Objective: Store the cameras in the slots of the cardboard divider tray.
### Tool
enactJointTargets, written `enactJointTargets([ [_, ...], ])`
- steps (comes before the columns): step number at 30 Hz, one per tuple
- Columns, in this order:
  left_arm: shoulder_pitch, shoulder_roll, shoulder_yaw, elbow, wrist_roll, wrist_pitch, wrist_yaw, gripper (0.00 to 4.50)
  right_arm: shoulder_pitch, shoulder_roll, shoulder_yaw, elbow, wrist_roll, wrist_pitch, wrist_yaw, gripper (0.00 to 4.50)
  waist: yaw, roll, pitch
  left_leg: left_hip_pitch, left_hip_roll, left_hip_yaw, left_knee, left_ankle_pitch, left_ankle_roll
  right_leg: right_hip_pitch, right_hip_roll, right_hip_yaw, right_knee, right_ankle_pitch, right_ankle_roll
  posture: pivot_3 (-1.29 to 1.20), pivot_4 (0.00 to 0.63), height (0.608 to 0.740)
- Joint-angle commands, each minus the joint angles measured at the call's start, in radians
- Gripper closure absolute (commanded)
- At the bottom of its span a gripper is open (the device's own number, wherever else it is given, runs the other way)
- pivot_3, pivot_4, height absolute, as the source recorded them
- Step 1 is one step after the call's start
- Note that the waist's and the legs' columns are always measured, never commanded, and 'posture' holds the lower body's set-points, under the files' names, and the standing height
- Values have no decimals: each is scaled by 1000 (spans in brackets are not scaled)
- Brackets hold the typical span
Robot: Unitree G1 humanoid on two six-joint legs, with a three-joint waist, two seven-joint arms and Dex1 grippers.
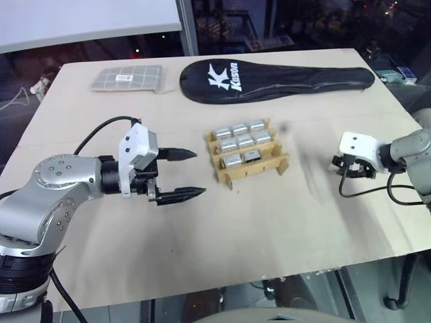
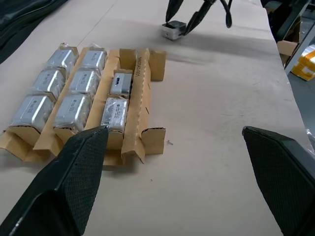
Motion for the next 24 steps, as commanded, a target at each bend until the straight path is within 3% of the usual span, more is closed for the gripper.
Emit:
enactJointTargets([
  [1, -12, 5, 20, -22, -8, -12, -2, 0, -35, 7, -19, 47, 19, 33, -16, 1870, -2, 0, 0, 0, 0, 0, 0, 0, 0, 0, 0, 0, 0, 0, 0, 0, 150, 740],
  [15, -17, 13, 21, -20, -7, -10, -8, 0, -88, 28, -8, 183, 89, 70, -11, 1870, -4, -4, -3, 2, 0, 1, 1, 0, 0, 2, 0, 1, 0, 0, 1, 0, 150, 740],
  [19, -17, 17, 22, -20, -7, -8, -11, 0, -81, 21, -4, 171, 96, 78, -1, 88, -3, -3, -2, 0, 0, 0, 1, 0, 0, 0, 0, 0, 1, 0, 0, 0, 150, 740],
  [24, -27, 16, 14, -18, -6, -7, -11, 0, -88, 38, -15, 183, 101, 99, -39, 35, -3, -3, -2, -1, 0, 0, -1, 0, 0, -1, 0, 0, -1, 2, 3, 0, 150, 740],
])
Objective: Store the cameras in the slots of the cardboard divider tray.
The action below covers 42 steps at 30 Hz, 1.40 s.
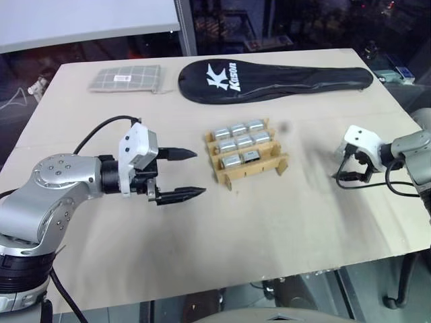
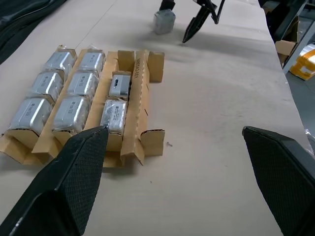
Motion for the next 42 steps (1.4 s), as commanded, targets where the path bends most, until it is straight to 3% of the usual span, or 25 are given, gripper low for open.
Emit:
enactJointTargets([
  [1, -20, 14, 13, -18, -6, -7, -7, 0, -15, 1, -21, 1, 8, 16, -21, 35, 0, 0, 0, 0, 0, 0, 0, 0, 0, 0, 0, 0, 0, 0, 0, 0, 150, 740],
  [20, -21, 10, 11, -12, 3, -10, -16, 0, -80, -17, -37, 32, 40, 28, -37, 35, 0, 0, 0, 0, 0, 0, 0, 0, 0, 0, 0, 0, 0, 0, 0, 0, 150, 740],
  [28, -20, 17, 19, -13, 2, -12, -20, 0, -94, -32, -32, 45, 42, 19, -26, 3603, -1, 0, 0, 0, 0, 0, 0, 0, 0, 0, 0, 0, 0, 0, 0, 0, 150, 740],
  [29, -22, 17, 18, -11, 3, -12, -21, 0, -97, -33, -32, 46, 41, 16, -25, 3772, 0, 0, 0, 0, 0, 0, 0, 0, 0, 0, 0, 0, 0, 0, 0, 0, 150, 740],
  [36, -24, 29, 29, -8, 3, -19, -31, 0, -152, -7, -42, -37, 84, -51, 27, 3767, -3, 1, 1, 0, 0, 0, 0, 0, 0, 0, 0, 0, 0, 0, 0, 0, 150, 740],
  [42, -37, 47, 38, -3, 2, -27, -45, 0, -210, 90, -16, -156, 190, -353, 179, 3767, -4, 2, 1, 1, 1, 0, 0, 0, 0, 0, 1, 0, 0, 0, 0, 0, 150, 740],
])
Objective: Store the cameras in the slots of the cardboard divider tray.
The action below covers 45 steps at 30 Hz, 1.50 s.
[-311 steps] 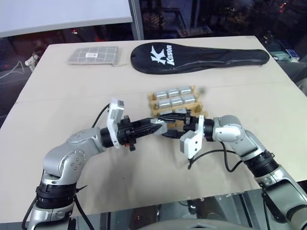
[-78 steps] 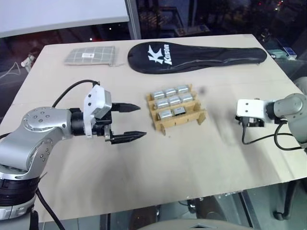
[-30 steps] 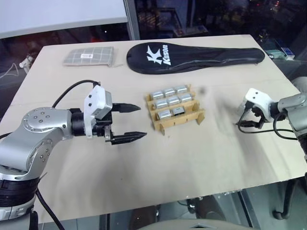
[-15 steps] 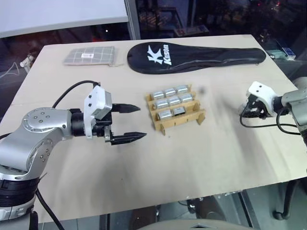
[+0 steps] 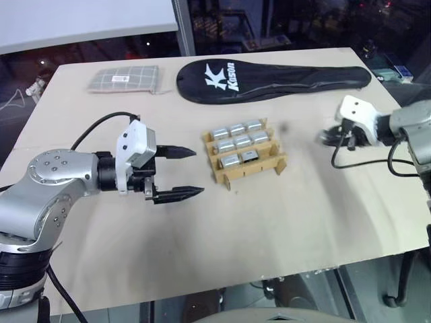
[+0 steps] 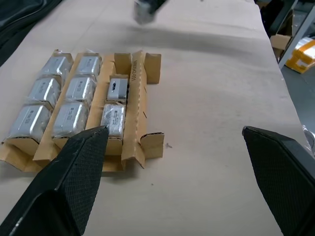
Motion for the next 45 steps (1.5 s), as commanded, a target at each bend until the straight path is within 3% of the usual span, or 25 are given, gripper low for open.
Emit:
enactJointTargets([
  [1, -15, 21, 39, -15, -1, -22, -8, 0, -48, 43, 19, -92, 51, -152, 94, 3767, 2, 0, 0, 0, 0, 0, 0, 0, 0, 0, 0, 0, 0, 0, 0, 0, 150, 740],
  [5, 4, 22, 59, -41, -11, -15, 2, 0, -131, 133, 118, -3, -37, -366, 104, 3767, 6, 0, 0, -1, 0, -1, 0, 0, 0, 0, -1, -1, 0, 0, 0, 0, 150, 740],
  [9, 33, 22, 95, -73, -20, -9, 17, 0, -219, 209, 171, 147, -80, -445, 120, 3767, 8, 0, 0, -1, 0, -1, 1, 0, 0, 0, -1, -1, 0, 0, -1, 0, 150, 740],
  [21, 149, 3, 208, -141, -53, 5, 71, 0, -325, 267, 227, 403, -160, -486, 205, 3767, 4, 1, 1, -1, 0, -1, 0, 0, -1, 0, -2, -2, 0, -2, -5, 0, 150, 740],
  [36, 202, -34, 231, -140, -59, -44, 82, 0, -361, 320, 229, 561, -196, -438, 238, 3767, 6, 2, 1, -1, 0, -1, 0, 0, -1, 0, -2, -2, 0, -2, -5, 0, 150, 740],
  [37, 200, -34, 228, -137, -58, -46, 82, 0, -366, 322, 225, 571, -197, -441, 232, 2752, 6, 2, 1, -1, 0, -1, 0, 0, -1, 0, -2, -2, 0, -2, -5, 0, 150, 740],
  [41, 199, -32, 222, -131, -57, -48, 80, 0, -386, 324, 189, 587, -191, -444, 166, 1089, 3, 2, 1, -1, 0, -1, 0, 0, -1, 0, -2, -2, 0, -2, -5, 0, 150, 740],
  [43, 208, -29, 219, -134, -45, -37, 98, 0, -378, 285, 157, 535, -156, -438, 203, 234, 3, 2, 1, -1, 0, -1, 0, 0, -1, 0, -2, -2, 0, -2, -5, 0, 150, 740],
  [45, 231, -22, 215, -145, -31, -33, 99, 0, -342, 245, 101, 447, -85, -381, 253, 234, 4, 3, 2, -1, 0, -2, 0, 0, -1, 0, -2, -2, 0, -2, -5, 0, 150, 740],
])
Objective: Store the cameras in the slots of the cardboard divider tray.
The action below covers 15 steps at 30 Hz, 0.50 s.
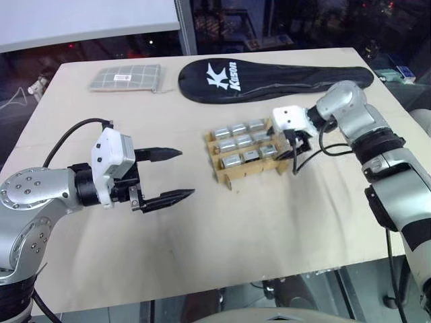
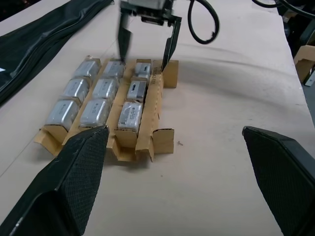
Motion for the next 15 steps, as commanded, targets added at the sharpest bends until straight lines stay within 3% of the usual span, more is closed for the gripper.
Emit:
enactJointTargets([
  [1, 36, 5, 15, -39, 13, -7, 15, 0, 54, -95, -133, -195, 146, 81, 90, 234, 2, 0, 0, 0, 0, 0, 0, 0, 0, 0, 0, 0, 0, 0, 0, 0, 150, 740],
  [3, 50, -19, 11, -59, 15, -4, 60, 0, 172, -173, -204, -342, 243, 153, 110, 234, 12, 0, 0, -1, 0, -2, -1, 0, 0, 0, -1, -1, -1, 2, 3, 0, 150, 740],
  [8, 152, -139, -2, -141, 50, -15, 213, 0, 534, -302, -399, -551, 380, 237, 9, 234, 30, 0, 0, -2, 0, -2, -2, -1, 1, 1, -3, -3, -2, 2, 4, 0, 150, 740],
  [15, 389, -339, -19, -158, 176, -145, 326, 0, 1069, -301, -637, -825, 525, 342, -167, 234, 23, 1, -1, 3, 0, 1, -1, -1, 1, 2, 0, 3, 0, 0, 1, 0, 150, 740],
])
